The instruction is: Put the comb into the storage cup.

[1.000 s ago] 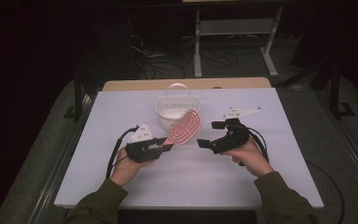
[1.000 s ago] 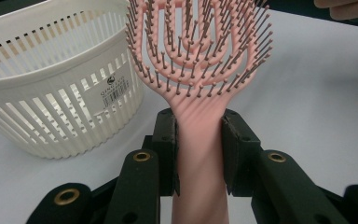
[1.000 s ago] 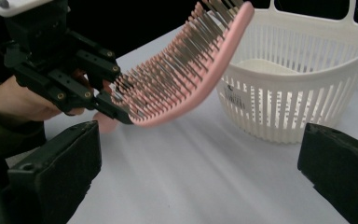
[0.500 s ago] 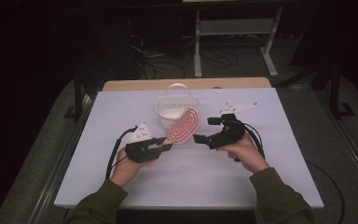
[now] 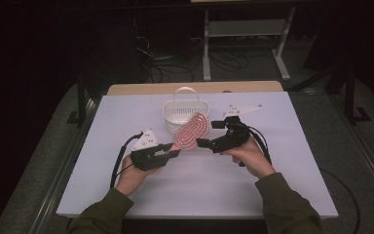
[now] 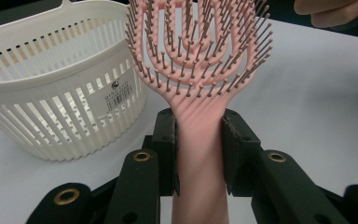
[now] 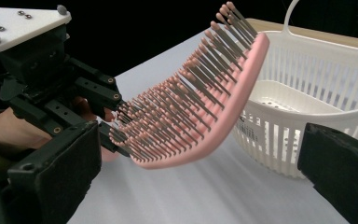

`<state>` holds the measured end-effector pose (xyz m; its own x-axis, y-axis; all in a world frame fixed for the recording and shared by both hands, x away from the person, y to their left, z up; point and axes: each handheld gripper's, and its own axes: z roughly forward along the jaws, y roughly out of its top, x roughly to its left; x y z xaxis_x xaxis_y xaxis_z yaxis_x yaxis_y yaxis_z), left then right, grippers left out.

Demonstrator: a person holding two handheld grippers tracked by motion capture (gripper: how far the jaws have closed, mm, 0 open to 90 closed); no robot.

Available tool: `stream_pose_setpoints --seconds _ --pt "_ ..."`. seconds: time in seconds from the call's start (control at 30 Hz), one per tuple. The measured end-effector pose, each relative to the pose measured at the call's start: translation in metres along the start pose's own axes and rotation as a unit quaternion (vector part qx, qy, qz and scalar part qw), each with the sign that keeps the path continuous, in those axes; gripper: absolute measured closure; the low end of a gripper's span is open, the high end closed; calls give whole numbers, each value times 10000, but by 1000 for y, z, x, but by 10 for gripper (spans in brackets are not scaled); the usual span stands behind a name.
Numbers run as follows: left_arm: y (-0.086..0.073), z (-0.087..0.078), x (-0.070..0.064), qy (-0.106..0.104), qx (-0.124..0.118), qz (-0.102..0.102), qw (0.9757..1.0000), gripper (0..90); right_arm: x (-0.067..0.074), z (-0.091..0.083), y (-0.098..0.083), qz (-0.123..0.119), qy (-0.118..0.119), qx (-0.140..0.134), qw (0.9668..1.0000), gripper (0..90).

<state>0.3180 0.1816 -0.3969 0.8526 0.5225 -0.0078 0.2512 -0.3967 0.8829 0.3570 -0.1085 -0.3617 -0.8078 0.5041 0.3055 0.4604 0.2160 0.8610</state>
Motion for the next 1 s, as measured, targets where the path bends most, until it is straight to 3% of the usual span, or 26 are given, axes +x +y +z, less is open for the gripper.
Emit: stream_pose_setpoints --seconds 0.77,1.0 --pt "-1 4 -6 20 -16 81 10000 701 -2 20 13 155 44 -129 9998 0" --pt "-1 4 -7 32 -41 119 9999 701 -3 22 10 233 33 -75 9997 37"
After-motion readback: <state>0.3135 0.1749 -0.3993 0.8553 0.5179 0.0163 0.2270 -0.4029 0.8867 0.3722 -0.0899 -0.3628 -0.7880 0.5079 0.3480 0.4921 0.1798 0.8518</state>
